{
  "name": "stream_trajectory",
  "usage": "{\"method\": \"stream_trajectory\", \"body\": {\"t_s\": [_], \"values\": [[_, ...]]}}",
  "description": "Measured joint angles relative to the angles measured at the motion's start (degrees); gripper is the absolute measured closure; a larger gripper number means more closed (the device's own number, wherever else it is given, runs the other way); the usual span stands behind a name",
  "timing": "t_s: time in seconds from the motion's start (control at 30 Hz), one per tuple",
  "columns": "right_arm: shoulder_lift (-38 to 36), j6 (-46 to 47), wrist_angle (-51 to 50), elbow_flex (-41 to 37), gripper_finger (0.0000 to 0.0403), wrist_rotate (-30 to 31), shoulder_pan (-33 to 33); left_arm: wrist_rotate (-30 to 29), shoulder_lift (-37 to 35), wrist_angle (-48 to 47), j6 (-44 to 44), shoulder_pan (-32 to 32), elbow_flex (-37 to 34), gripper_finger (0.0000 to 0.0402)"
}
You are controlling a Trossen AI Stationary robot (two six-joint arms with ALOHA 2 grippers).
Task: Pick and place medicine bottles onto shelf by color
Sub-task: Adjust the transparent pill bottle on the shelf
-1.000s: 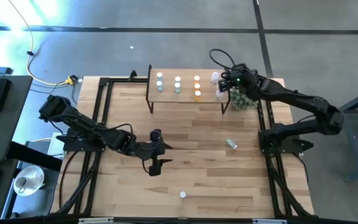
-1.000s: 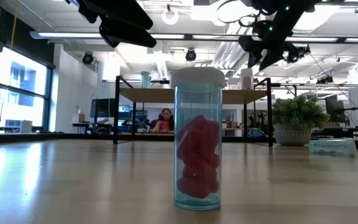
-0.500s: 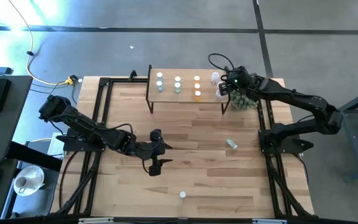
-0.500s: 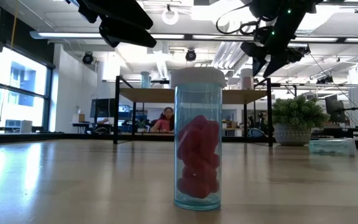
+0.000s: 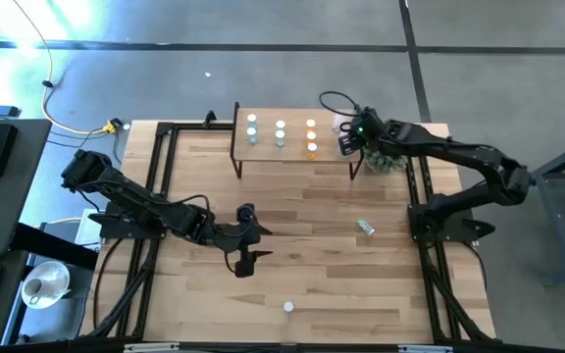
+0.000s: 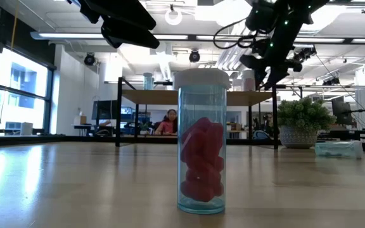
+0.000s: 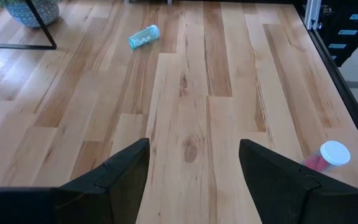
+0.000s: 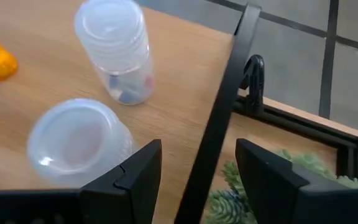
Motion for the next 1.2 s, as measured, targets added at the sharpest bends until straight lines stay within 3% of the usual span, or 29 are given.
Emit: {"method": "stream_trajectory", "body": {"t_s": [0.5,0.63,1.2], "values": [[0.6,-1.7,2.3,0.0,0.0206,2.7,0.0,0.0,0.0,-0.9,0.0,0.0,0.0,0.0163],[0.6,-3.3,2.9,0.0,0.0206,-0.3,0.0,0.0,0.0,-0.9,0.0,0.0,0.0,0.0163],[0.6,-7.7,5.4,0.0,0.0206,-2.1,0.0,-0.1,0.0,-0.9,0.0,0.0,0.0,0.0163]]}}
